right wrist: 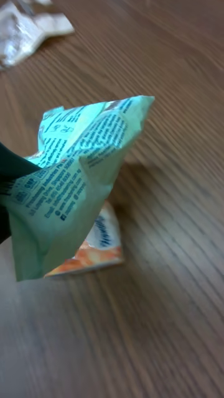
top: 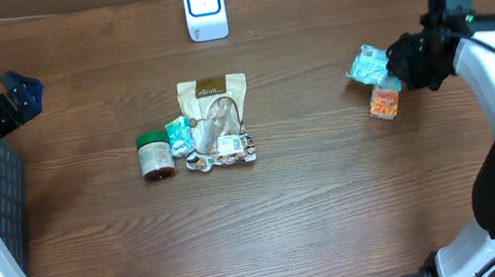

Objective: Scan the item barcode
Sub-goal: 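Carry the wipes pack right and drop it beside the orange pack, then reach the right gripper to the clear bag and grasp it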

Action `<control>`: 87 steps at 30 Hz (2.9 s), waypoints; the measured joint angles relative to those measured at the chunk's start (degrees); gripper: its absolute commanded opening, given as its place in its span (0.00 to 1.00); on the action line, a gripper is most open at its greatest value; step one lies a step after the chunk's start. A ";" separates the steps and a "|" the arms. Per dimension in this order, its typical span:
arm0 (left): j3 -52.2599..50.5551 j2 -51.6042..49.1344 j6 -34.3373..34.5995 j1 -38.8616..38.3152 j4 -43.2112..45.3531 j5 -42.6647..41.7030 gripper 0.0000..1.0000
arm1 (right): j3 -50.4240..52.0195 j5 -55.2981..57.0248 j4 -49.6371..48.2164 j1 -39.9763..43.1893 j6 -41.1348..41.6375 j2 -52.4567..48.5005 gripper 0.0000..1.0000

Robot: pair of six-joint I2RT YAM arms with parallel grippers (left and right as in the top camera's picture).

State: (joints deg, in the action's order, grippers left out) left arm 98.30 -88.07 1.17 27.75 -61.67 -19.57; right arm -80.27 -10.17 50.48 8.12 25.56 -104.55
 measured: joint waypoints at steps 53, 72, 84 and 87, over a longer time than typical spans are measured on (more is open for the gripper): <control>0.00 -0.02 -0.02 0.00 -0.02 0.02 1.00 | -3.21 -8.87 -3.89 -33.55 0.72 -0.83 0.83; 0.00 -0.02 0.00 0.00 -0.02 0.00 0.99 | -0.76 -12.13 -10.21 -39.82 11.69 -14.36 0.39; 0.00 -0.02 0.00 0.00 -0.02 0.02 1.00 | -0.72 -12.70 -11.80 -40.92 10.10 -14.36 0.04; 0.00 -0.02 0.00 0.00 -0.02 0.02 1.00 | -0.72 -13.27 -11.08 -41.16 8.61 -14.36 0.04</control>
State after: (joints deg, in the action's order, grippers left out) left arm 98.30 -88.09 1.17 27.75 -61.69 -19.55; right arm -80.99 -23.44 39.40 -33.04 34.17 -118.91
